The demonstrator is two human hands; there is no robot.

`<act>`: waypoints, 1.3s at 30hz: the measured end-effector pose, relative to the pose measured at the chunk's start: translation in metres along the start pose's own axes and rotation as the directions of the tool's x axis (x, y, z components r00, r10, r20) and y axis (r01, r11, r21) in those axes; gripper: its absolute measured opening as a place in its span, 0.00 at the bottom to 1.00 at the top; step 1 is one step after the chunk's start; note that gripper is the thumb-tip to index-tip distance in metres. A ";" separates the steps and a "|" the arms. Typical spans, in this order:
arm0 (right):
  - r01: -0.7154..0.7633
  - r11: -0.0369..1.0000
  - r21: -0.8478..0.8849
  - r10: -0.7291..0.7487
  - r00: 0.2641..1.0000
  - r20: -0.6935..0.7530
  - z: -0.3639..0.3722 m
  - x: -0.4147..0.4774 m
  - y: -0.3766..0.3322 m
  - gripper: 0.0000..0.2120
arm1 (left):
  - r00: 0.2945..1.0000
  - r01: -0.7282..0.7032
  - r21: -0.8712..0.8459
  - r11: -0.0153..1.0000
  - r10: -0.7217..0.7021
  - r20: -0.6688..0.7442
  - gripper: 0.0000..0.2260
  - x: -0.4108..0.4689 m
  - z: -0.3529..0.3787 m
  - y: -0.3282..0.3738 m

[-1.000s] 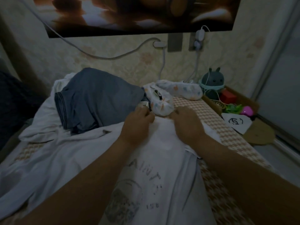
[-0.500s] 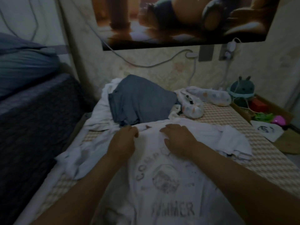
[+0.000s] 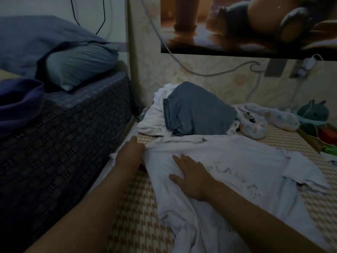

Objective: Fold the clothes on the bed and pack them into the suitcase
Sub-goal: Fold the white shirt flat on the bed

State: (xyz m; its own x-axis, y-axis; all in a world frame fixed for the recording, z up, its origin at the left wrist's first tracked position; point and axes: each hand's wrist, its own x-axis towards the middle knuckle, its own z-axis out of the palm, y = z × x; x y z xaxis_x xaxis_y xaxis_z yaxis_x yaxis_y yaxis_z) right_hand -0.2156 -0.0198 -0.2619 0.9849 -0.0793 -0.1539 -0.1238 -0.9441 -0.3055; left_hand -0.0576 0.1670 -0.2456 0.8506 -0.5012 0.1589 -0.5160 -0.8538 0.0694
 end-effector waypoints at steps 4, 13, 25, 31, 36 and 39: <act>0.018 0.994 -0.105 -0.010 0.997 0.078 -0.001 -0.007 0.006 0.43 | 0.997 -0.042 0.119 0.992 0.033 0.071 0.16 -0.014 -0.005 0.009; 0.102 0.992 0.068 -0.100 0.995 -0.028 -0.033 -0.099 0.004 0.18 | 0.813 -0.323 -0.498 0.805 0.506 0.289 0.07 -0.098 -0.066 0.103; 0.028 0.997 0.073 -0.052 0.935 0.352 -0.065 -0.222 0.036 0.26 | 0.672 -0.397 -0.370 0.840 0.541 0.505 0.13 -0.177 -0.084 0.109; 0.001 0.999 -0.036 0.012 0.934 0.356 -0.069 -0.237 0.057 0.28 | 0.668 -0.369 0.066 0.927 0.215 0.712 0.22 -0.181 -0.100 0.088; 0.004 0.999 -0.047 0.009 0.964 0.266 -0.069 -0.236 0.068 0.18 | 0.744 -0.446 -0.371 0.815 0.568 0.353 0.28 -0.220 -0.103 0.163; 0.010 1.000 -0.002 -0.010 0.988 0.154 -0.073 -0.237 0.072 0.11 | 0.680 -0.528 -0.215 0.822 0.561 0.472 0.35 -0.236 -0.070 0.193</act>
State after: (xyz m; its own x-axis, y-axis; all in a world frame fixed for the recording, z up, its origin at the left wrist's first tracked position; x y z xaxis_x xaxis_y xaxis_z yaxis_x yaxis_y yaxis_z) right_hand -0.4494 -0.0927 -0.1788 0.9558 -0.0201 -0.2934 -0.1136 -0.9454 -0.3055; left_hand -0.3651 0.1306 -0.2007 0.3370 -0.8863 -0.3176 -0.8948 -0.4065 0.1848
